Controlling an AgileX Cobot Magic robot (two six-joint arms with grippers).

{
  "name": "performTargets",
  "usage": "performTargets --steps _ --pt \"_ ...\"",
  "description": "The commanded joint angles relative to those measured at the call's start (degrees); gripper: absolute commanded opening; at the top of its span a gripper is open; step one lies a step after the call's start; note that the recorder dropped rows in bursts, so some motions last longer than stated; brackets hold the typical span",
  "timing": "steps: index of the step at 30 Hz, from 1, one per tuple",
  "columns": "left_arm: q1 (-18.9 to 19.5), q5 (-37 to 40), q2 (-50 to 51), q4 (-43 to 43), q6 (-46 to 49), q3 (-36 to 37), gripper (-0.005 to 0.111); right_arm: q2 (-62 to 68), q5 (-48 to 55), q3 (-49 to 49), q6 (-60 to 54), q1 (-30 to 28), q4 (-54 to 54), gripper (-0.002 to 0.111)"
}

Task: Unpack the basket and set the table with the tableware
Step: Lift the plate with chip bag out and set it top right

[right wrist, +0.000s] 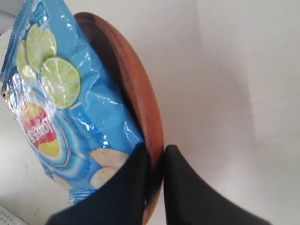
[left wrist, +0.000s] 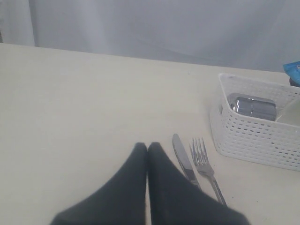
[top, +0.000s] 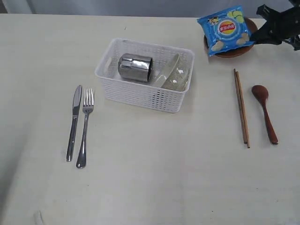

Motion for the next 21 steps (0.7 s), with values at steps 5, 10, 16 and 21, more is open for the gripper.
performTargets --steps 5,10,16,21 --pt "0.1 -0.6 -0.2 -0.2 0.0 0.2 0.000 2.6 -2.5 -0.1 8.0 -0.3 1.4 0.000" --pt "0.1 -0.6 -0.2 -0.2 0.0 0.2 0.000 3.4 -2.9 -0.1 8.1 -0.3 0.0 0.000" --pt "0.1 -0.6 -0.2 -0.2 0.0 0.2 0.000 3.0 -1.8 -0.2 7.3 -0.4 -2.1 0.052" --pt "0.1 -0.6 -0.2 -0.2 0.0 0.2 0.000 -0.2 4.6 -7.9 7.4 -0.4 -4.4 0.054"
